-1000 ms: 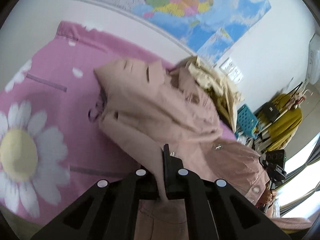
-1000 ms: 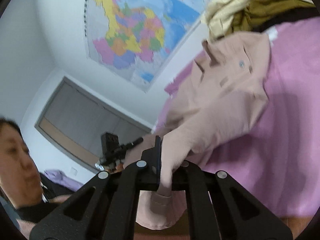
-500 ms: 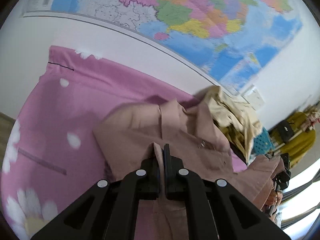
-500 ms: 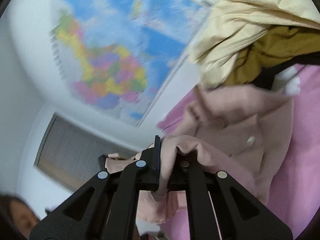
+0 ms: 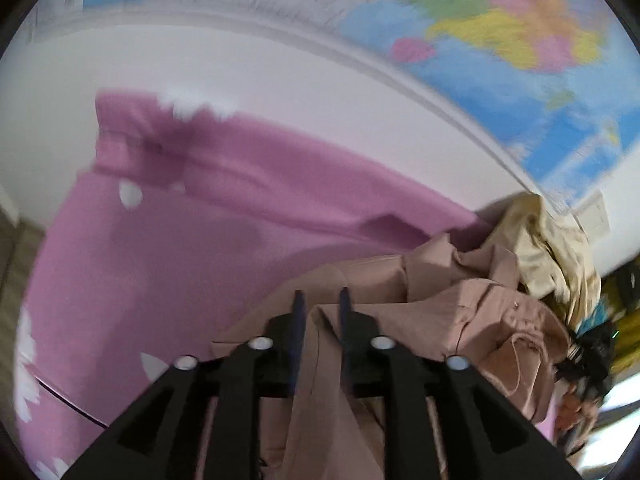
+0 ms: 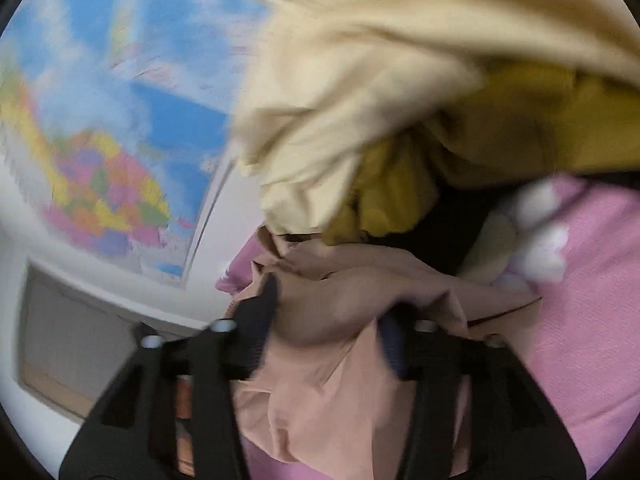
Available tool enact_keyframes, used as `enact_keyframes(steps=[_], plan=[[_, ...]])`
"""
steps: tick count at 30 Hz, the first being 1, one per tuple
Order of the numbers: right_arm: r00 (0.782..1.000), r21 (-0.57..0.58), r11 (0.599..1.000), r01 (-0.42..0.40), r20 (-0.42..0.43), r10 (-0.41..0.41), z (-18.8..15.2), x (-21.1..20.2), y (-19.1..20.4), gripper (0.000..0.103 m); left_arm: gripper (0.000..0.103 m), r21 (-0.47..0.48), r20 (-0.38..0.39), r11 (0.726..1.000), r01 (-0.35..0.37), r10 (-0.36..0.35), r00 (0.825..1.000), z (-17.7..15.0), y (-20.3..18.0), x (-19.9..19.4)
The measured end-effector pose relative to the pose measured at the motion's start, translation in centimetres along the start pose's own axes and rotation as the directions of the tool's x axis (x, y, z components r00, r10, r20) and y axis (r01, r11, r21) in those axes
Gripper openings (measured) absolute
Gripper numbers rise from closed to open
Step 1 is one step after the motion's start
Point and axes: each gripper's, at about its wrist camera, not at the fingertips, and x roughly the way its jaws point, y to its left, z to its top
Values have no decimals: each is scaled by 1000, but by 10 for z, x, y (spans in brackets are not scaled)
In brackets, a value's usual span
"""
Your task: Fold large clothes
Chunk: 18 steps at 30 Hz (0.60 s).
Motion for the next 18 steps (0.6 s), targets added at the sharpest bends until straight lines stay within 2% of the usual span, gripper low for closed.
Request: enact_keyframes(steps=[2, 4, 5, 6, 7, 9, 11, 14, 16, 17, 18], plan=[[999, -132, 991, 36, 44, -31, -14, -19, 25, 62, 39, 110, 63, 994, -10, 3, 998, -12, -13, -20], [996, -278, 957, 79, 68, -62, -35, -31, 53, 65, 47, 256, 107, 966, -25, -3, 994, -34, -33, -39], [994, -359, 928, 103, 76, -81, -49, -33, 68, 66, 50, 303, 119, 952, -43, 7, 993, -43, -41, -44], [995, -438, 894, 94, 63, -74, -65, -30, 82, 66, 50, 346, 128, 936, -59, 16, 992, -52, -48, -47], [994, -495, 862, 107, 56, -91, -79, -25, 92, 66, 51, 394, 119, 917, -54, 7, 993, -62, -57, -47], [990, -620, 776, 116, 12, -139, -108, 1, 112, 80, 55, 442, 79, 897, -22, -14, 997, -75, -70, -39], [982, -670, 733, 118, -30, -186, -123, 30, 118, 82, 55, 474, 34, 880, -29, 15, 999, -83, -80, -18], [961, -695, 709, 121, -97, -259, -134, 82, 116, 81, 55, 464, -22, 885, -34, 50, 998, -82, -83, 10], [943, -706, 686, 177, -77, -323, -134, 105, 111, 70, 55, 448, -29, 893, -55, 76, 997, -77, -82, 23], [938, -700, 692, 179, -89, -334, -130, 115, 107, 53, 55, 440, -26, 895, -72, 93, 995, -75, -82, 28], [938, -681, 711, 176, -102, -330, -124, 120, 104, 28, 55, 421, -31, 904, -72, 94, 995, -69, -81, 32]])
